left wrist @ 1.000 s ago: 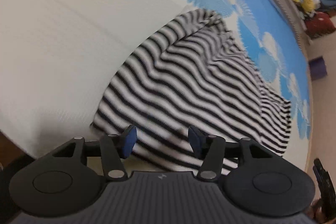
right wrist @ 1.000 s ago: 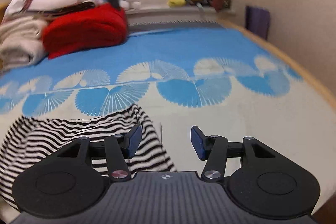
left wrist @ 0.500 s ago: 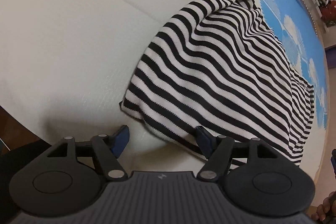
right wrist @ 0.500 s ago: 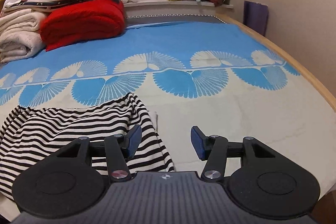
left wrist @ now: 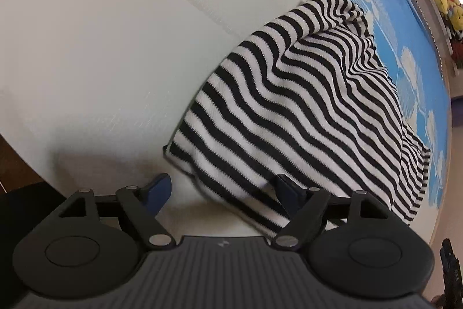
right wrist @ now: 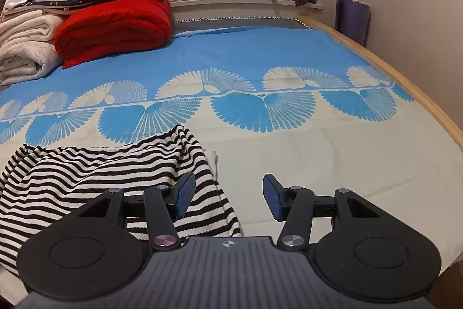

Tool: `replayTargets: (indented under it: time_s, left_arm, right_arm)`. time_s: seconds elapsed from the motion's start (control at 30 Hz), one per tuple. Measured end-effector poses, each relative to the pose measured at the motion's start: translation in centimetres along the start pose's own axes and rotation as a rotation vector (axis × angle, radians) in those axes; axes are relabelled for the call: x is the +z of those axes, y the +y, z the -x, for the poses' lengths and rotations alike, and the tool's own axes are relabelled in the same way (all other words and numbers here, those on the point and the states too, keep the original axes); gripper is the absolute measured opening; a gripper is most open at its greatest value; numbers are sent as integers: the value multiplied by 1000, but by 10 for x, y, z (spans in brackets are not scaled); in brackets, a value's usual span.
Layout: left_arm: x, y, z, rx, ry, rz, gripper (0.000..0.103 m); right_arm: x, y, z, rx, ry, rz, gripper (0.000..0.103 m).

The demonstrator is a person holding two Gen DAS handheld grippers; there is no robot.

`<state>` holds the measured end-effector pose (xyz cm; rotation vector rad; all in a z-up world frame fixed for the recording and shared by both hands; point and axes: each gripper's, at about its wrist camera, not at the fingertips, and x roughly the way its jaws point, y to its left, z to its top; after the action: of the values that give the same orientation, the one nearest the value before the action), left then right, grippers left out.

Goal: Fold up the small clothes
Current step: 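Lower the left gripper onto the striped bundle edge and close it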

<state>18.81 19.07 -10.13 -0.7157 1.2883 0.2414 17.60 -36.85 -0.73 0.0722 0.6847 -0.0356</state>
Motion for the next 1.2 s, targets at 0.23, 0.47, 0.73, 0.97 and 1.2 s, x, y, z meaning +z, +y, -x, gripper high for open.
replayTargets:
  time_s: [0.23,0.47,0.73,0.97,1.2]
  left_arm:
    - [6,-5,-2,-6,-17,52,83]
    - [10,10,-1,-41,12,75,83]
    - [12,-5,-7,-38,-34,82,76]
    - [9,-28,-7,-96,-96,19,21]
    - [8,-26,24,-152,-184,-21,17]
  right_arm:
    - [0,0,-2,-9,7,4,54]
    - [-1,4,-3,-10,10,12,54]
    - [-1,2,-3,-10,10,9,54]
    - [0,-13,1,-28,5,-45,54]
    - [1,-17,-3,-24,10,-71,54]
